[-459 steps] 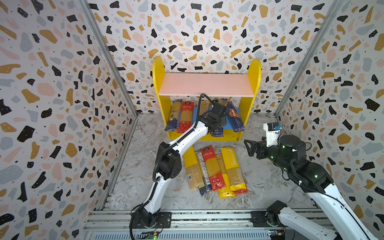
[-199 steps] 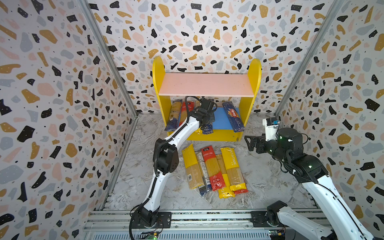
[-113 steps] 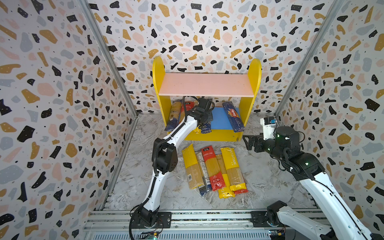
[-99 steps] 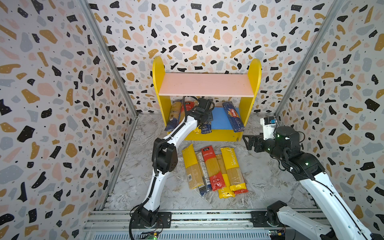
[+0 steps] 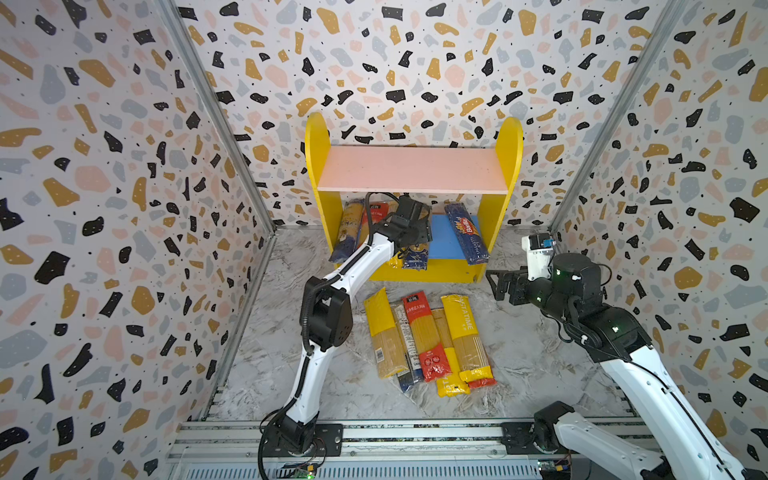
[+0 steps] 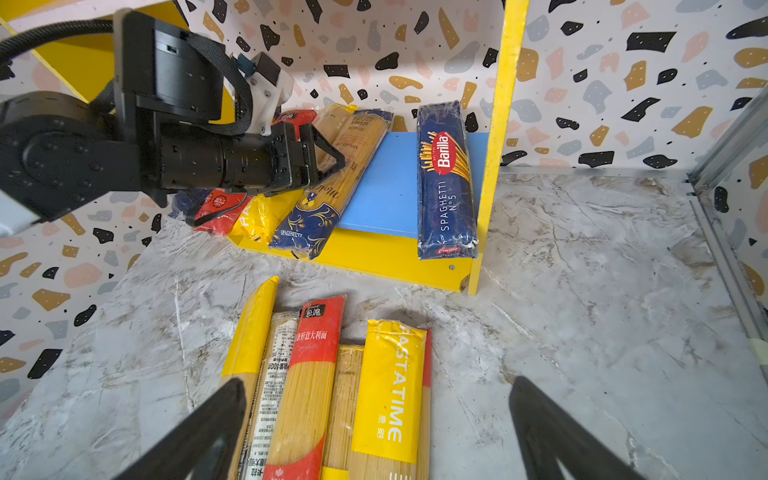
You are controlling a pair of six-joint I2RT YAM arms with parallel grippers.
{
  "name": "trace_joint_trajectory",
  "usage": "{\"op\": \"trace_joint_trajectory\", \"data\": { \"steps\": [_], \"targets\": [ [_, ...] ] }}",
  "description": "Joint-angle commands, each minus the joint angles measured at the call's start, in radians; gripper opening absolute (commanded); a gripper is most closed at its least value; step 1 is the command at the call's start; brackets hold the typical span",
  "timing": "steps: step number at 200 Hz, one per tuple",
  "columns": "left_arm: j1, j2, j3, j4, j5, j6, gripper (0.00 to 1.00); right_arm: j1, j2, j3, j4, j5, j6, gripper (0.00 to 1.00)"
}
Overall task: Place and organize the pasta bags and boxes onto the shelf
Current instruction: 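Lower the blue-and-gold bag onto the shelf between yellow bag and Barilla box, then open and withdraw the left gripper while the right gripper moves over the PASTATIME bag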
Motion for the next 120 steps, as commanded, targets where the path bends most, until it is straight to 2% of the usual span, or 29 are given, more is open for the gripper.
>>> {"op": "trace_joint_trajectory", "data": {
  "steps": [1, 46, 94, 120],
  "targets": [
    [-0.031, -0.096, -0.026, 0.036, -0.006, 0.029, 0.76, -0.003, -0.027, 0.015, -0.014, 0.006, 0.004, 0.99],
    [-0.075, -0.261, -0.243, 0.102, -0.026, 0.005, 0.76, -0.003, -0.071, -0.026, -0.018, -0.013, 0.028, 0.99],
    [-0.143, -0.508, -0.624, 0.188, -0.091, -0.03, 0.77, 0.002, -0.103, -0.104, -0.063, -0.011, 0.083, 0.99],
    [-0.172, -0.683, -0.879, 0.247, -0.13, -0.066, 0.78, 0.023, -0.151, -0.154, -0.062, -0.024, 0.12, 0.99]
  ]
}}
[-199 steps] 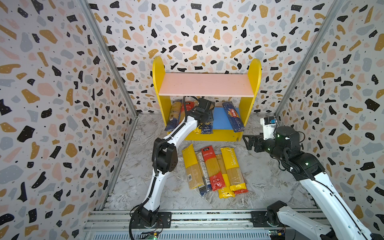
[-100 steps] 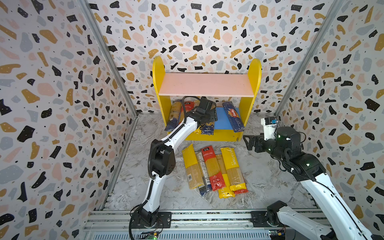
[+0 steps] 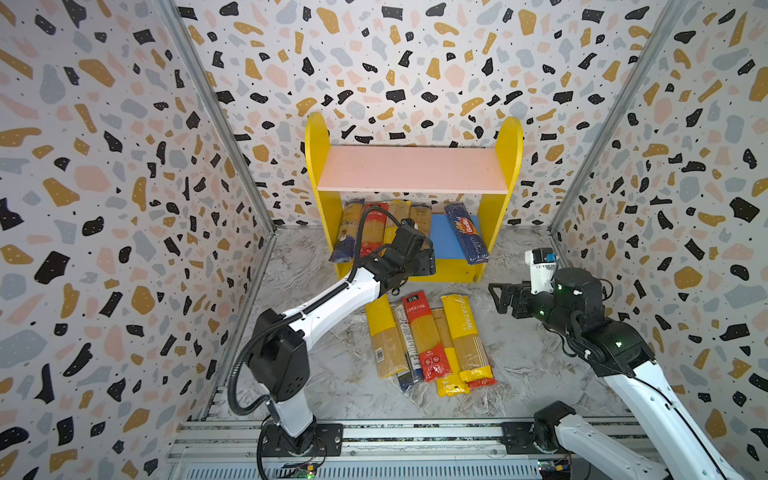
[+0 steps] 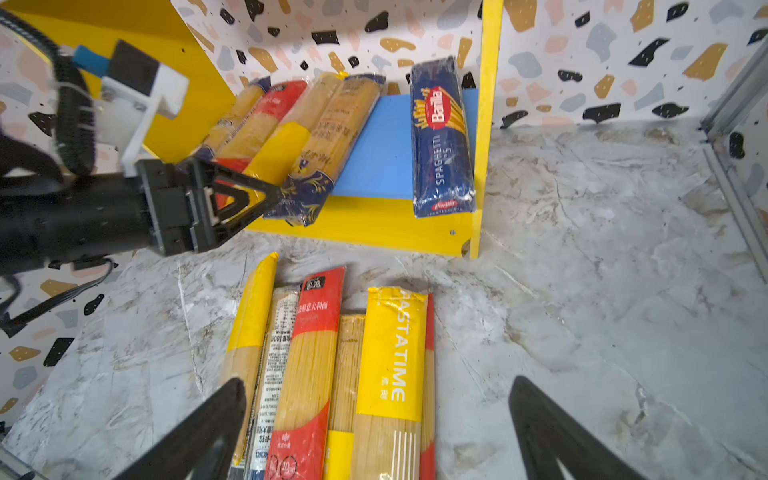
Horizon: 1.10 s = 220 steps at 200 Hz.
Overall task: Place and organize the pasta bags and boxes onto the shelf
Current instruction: 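Open and withdraw the left gripper while the right gripper moves over the PASTATIME bag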
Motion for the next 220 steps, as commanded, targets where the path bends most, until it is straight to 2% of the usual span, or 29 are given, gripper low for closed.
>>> {"op": "trace_joint_trajectory", "data": {
  "steps": [1, 33, 64, 110, 150, 195, 206, 220],
  "targets": [
    [-0.022, -0.136, -0.173, 0.08, -0.06, -0.038, 0.78, 0.019, -0.051, -0.028, -0.028, -0.012, 0.053, 0.99],
    [-0.034, -0.353, -0.434, 0.085, -0.118, -0.064, 0.8, 0.094, -0.098, -0.093, -0.032, 0.017, 0.108, 0.99],
    [-0.034, -0.524, -0.624, 0.054, -0.162, -0.102, 0.8, 0.222, -0.107, -0.173, 0.006, 0.074, 0.177, 0.99],
    [-0.034, -0.691, -0.829, 0.065, -0.169, -0.181, 0.81, 0.394, -0.005, -0.271, 0.054, 0.202, 0.257, 0.99],
    [-0.035, -0.762, -0.912, 0.065, -0.17, -0.209, 0.81, 0.41, 0.081, -0.34, 0.1, 0.252, 0.298, 0.99],
    [-0.035, -0.755, -0.883, 0.064, -0.164, -0.172, 0.81, 0.392, 0.204, -0.389, 0.164, 0.241, 0.303, 0.99],
    [-0.035, -0.748, -0.866, 0.07, -0.15, -0.15, 0.85, 0.383, 0.234, -0.403, 0.19, 0.227, 0.297, 0.99],
    [-0.035, -0.75, -0.85, 0.086, -0.13, -0.12, 0.96, 0.364, 0.268, -0.423, 0.219, 0.204, 0.291, 0.99]
  ]
}}
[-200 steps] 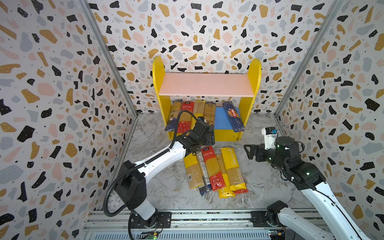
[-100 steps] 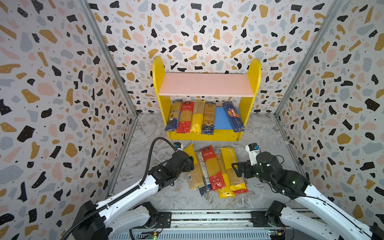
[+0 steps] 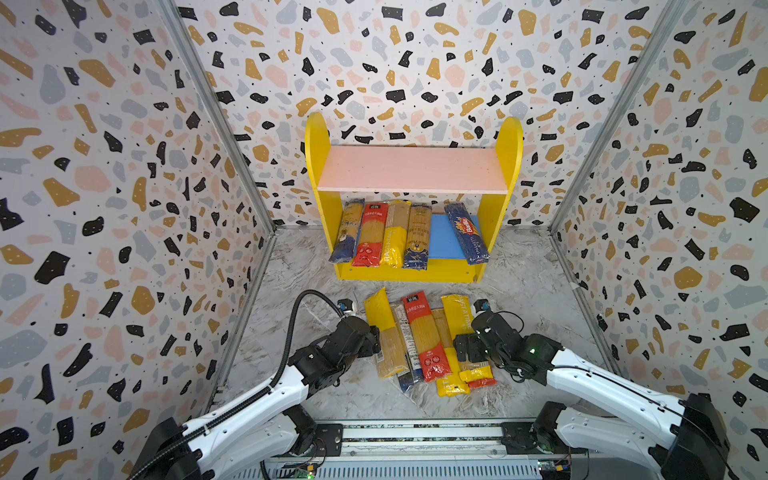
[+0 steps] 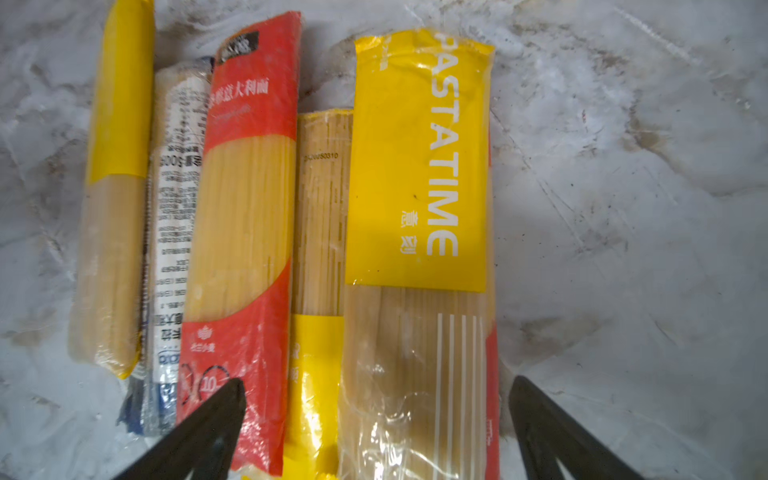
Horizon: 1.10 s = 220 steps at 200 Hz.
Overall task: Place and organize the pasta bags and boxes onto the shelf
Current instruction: 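Open and withdraw the left gripper while the right gripper moves over the PASTATIME bag, then lower the right gripper onto the yellow PASTATIME bag and close it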
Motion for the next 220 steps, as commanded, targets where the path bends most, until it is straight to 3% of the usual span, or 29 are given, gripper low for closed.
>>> {"op": "trace_joint_trajectory", "data": {
  "steps": [1, 35, 89, 131, 150, 164, 177, 220],
  "targets": [
    [-0.002, -0.002, 0.053, 0.052, 0.02, 0.058, 0.97, -0.026, 0.038, -0.027, 0.06, -0.018, 0.006, 0.99],
    [-0.003, -0.025, 0.118, 0.037, 0.017, 0.118, 0.99, -0.059, 0.1, -0.067, 0.1, -0.034, -0.002, 1.0],
    [-0.003, -0.011, 0.186, -0.001, -0.018, 0.159, 1.0, -0.026, 0.169, -0.085, 0.122, -0.059, 0.033, 0.92],
    [-0.003, 0.006, 0.182, 0.013, -0.008, 0.17, 0.99, 0.017, 0.164, -0.119, 0.075, -0.008, 0.092, 0.61],
    [-0.003, 0.014, 0.182, 0.018, 0.0, 0.171, 1.0, 0.017, 0.166, -0.132, 0.07, 0.0, 0.101, 0.59],
    [-0.003, 0.016, 0.182, 0.016, 0.003, 0.173, 1.0, 0.017, 0.174, -0.137, 0.074, -0.002, 0.1, 0.46],
    [-0.003, 0.01, 0.184, 0.009, 0.0, 0.173, 1.0, 0.017, 0.173, -0.126, 0.059, 0.006, 0.103, 0.41],
    [-0.003, -0.026, 0.186, -0.015, -0.025, 0.17, 0.99, 0.016, 0.1, -0.061, 0.017, 0.028, 0.062, 0.3]
  ]
}}
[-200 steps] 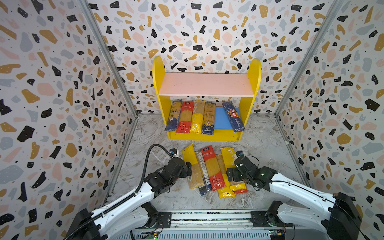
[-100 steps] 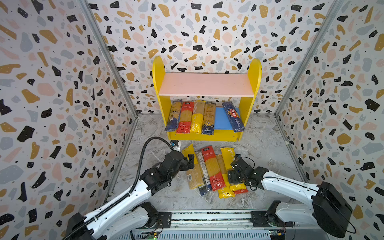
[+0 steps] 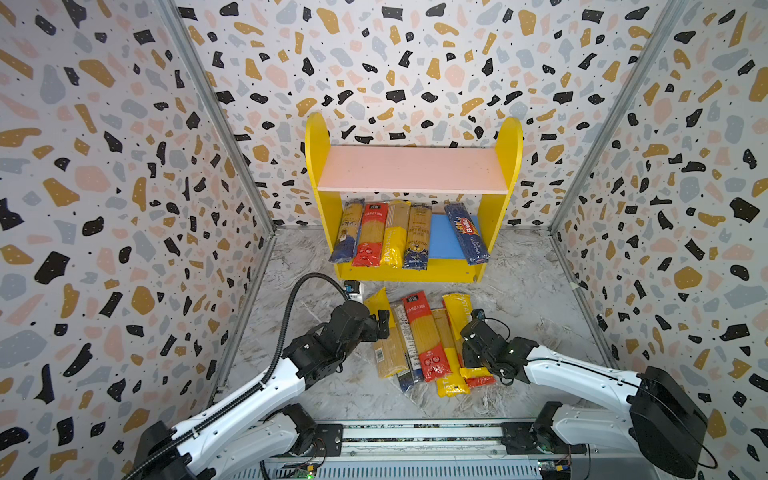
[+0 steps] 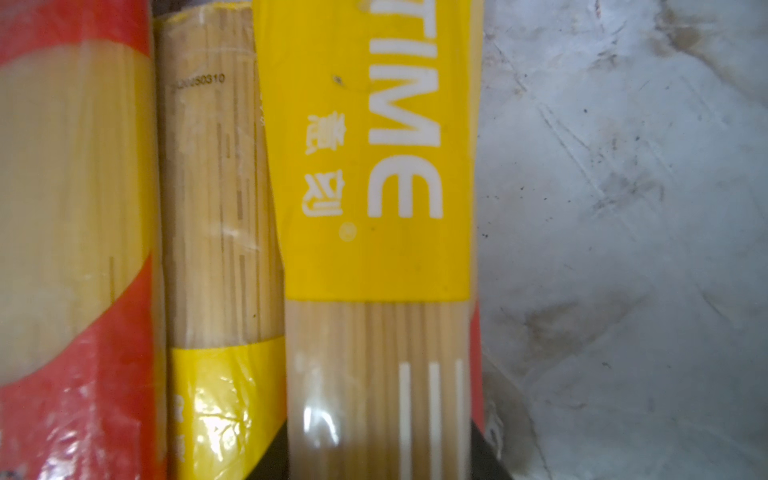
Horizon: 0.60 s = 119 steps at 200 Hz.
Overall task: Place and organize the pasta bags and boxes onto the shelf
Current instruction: 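Lower the right gripper onto the yellow PASTATIME bag and close it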
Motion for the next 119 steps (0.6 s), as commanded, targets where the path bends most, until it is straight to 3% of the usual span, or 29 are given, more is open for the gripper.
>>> {"op": "trace_joint_trajectory", "data": {
  "steps": [1, 61, 119],
  "targets": [
    [-0.003, -0.029, 0.021, -0.008, -0.023, 0.01, 0.99, 0.005, -0.041, 0.036, -0.096, -0.012, -0.014, 0.3],
    [-0.003, -0.033, 0.032, -0.018, -0.027, 0.007, 0.99, -0.014, -0.123, 0.119, -0.13, -0.031, -0.074, 0.28],
    [-0.003, -0.024, 0.04, -0.017, -0.029, 0.005, 1.0, -0.088, -0.243, 0.111, -0.03, -0.192, -0.135, 0.18]
  ]
}}
